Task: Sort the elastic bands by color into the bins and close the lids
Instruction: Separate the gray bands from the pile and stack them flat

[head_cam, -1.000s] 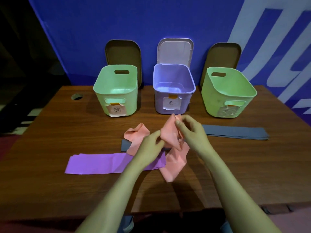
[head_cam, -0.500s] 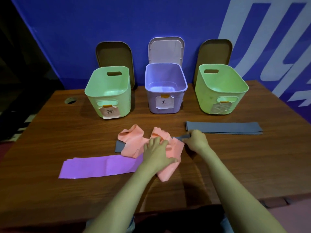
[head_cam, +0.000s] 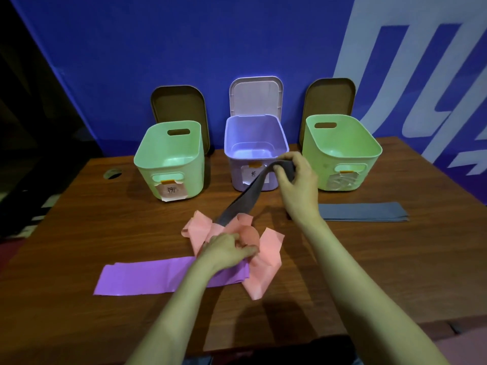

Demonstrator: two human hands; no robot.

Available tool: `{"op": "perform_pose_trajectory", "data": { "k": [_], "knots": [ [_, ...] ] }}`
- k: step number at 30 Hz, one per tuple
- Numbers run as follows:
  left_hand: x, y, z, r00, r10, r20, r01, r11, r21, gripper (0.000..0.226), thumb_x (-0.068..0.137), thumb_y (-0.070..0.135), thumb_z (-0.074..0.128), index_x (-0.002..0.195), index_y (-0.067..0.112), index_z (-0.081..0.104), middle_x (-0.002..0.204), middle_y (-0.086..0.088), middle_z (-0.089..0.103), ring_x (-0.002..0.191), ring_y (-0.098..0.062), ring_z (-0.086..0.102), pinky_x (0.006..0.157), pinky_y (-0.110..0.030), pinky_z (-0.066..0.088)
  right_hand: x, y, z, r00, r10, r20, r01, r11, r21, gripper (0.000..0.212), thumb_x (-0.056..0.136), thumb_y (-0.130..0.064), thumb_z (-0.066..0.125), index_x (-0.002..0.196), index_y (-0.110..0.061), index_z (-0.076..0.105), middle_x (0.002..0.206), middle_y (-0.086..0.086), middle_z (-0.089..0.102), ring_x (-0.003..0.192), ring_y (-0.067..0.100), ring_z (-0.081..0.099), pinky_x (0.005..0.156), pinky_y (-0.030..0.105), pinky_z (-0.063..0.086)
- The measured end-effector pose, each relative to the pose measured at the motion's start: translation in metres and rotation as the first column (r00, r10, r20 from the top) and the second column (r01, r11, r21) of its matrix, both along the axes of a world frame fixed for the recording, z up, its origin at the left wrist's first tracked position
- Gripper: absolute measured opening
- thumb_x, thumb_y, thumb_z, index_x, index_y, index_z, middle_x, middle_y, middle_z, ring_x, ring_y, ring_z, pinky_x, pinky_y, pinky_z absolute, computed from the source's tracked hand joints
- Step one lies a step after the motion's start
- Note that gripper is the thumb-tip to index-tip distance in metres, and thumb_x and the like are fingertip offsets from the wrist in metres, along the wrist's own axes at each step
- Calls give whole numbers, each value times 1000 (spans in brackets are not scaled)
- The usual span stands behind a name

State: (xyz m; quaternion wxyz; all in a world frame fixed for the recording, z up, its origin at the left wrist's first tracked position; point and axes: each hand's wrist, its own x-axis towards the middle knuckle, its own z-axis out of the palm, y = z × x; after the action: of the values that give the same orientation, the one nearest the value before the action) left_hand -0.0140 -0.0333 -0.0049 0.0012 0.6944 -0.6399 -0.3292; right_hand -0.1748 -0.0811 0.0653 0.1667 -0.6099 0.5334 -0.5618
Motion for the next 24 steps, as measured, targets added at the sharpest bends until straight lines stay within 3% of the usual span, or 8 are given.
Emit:
{"op": "perform_pose_trajectory", "data": {
  "k": [5, 7, 9, 12, 15, 18, 22, 24],
  "knots": [
    [-9, 6, 25, 997, 79, -3, -78, 983, -166, 43, 86, 55, 53, 111, 20, 60, 107, 2, 61, 101, -17, 59, 82, -31, 45, -6, 7, 12, 999, -24, -26, 22, 996, -92, 11, 87, -8, 58, 97, -11, 58, 92, 1, 60, 88, 20, 56, 74, 26, 46],
    [-12, 6, 34, 974, 169, -149, -223, 828, -514, 32, 84, 41, 63, 105, 18, 55, 103, 3, 56, 91, -16, 58, 69, -29, 42, -6, 12, 22, 999, 17, -43, -23, 990, -139, 11, 86, -6, 57, 96, -11, 59, 91, -2, 59, 88, 20, 56, 75, 26, 45],
    [-12, -3, 36, 932, 61, -358, -305, 668, -679, 44, 78, 30, 72, 115, 20, 49, 116, 1, 48, 102, -18, 51, 78, -31, 44, -5, 19, 35, 996, 94, -4, -93, 980, -178, 12, 86, -5, 55, 95, -13, 59, 91, -3, 60, 89, 16, 58, 77, 22, 46],
    [-7, -27, 25, 951, 3, -309, -217, 717, -662, 40, 78, 27, 72, 116, 22, 57, 127, 2, 49, 119, -19, 42, 98, -33, 35, -1, 26, 55, 981, 178, 71, -160, 964, -212, 16, 87, -3, 55, 91, -18, 57, 90, -3, 61, 88, 11, 59, 78, 22, 47],
    [-2, -37, 11, 961, 7, -277, -158, 834, -529, 13, 82, 13, 65, 81, 25, 62, 109, 2, 58, 110, -22, 55, 87, -25, 44, -1, 30, 68, 982, 140, 126, -105, 962, -253, 13, 87, -1, 56, 92, -12, 58, 91, 1, 62, 85, 5, 58, 76, 18, 45],
    [-8, -28, 15, 798, -95, -595, -225, 869, -440, 13, 90, 15, 58, 96, 26, 56, 110, 4, 61, 102, -16, 61, 82, -18, 47, -6, 28, 69, 996, 80, 33, -68, 959, -275, 11, 85, -2, 57, 93, -10, 60, 89, 1, 61, 83, 8, 56, 73, 15, 44],
    [-35, -11, 40, 306, -162, -938, -318, 911, -261, 32, 82, 38, 58, 113, 34, 54, 113, 14, 62, 108, -2, 58, 91, -18, 45, -5, 24, 61, 968, 61, -242, -112, 973, -201, 15, 79, -4, 61, 90, -13, 66, 84, -8, 57, 81, 10, 54, 71, 11, 38],
    [-48, -10, 43, 382, -228, -895, -243, 910, -335, 48, 75, 31, 69, 119, 31, 50, 108, 17, 64, 101, 4, 61, 82, -13, 47, -4, 24, 61, 976, 58, -208, -100, 976, -195, 14, 79, -5, 63, 89, -13, 68, 83, -8, 59, 79, 7, 53, 69, 7, 37]
  ]
}}
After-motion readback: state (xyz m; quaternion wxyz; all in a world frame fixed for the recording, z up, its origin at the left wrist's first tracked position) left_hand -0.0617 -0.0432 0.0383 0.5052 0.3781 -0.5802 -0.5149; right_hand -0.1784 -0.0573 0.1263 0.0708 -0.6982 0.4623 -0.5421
